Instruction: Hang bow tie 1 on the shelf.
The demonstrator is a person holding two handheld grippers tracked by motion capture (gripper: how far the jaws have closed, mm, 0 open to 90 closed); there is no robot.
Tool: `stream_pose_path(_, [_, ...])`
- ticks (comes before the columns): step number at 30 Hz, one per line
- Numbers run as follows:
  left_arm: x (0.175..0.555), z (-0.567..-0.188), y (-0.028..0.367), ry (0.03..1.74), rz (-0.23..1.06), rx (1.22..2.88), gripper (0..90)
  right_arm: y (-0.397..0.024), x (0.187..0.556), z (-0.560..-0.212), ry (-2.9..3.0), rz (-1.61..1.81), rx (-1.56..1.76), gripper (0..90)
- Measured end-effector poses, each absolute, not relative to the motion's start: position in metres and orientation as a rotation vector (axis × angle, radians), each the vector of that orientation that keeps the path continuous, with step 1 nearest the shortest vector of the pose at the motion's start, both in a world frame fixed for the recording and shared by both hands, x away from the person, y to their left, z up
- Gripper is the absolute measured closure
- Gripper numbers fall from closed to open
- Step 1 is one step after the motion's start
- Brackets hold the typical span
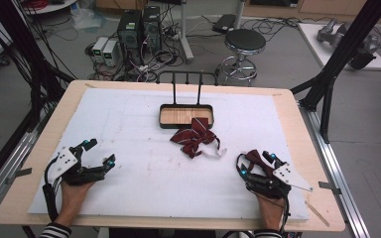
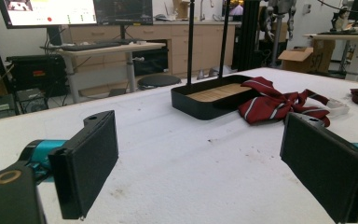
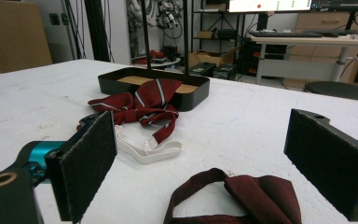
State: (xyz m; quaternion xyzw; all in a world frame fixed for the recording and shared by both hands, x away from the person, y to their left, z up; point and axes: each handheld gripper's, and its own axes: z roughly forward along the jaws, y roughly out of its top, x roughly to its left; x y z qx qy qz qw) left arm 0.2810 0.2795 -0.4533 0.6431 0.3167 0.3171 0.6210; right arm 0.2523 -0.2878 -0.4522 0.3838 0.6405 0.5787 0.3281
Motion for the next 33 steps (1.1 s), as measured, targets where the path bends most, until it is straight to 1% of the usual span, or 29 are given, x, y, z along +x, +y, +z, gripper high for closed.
stream_pose_path(27, [0.282,-0.453,0.279,0.730,0.727,1.484,11.7,-0.287,0.255,-0.451,1.689,1.511,1.030,8.3])
stream_pose_path(33, [0.282,-0.453,0.279,0.726,0.725,1.485,11.7,-0.282,0.254,-0.440,1.713,1.506,0.984,8.3])
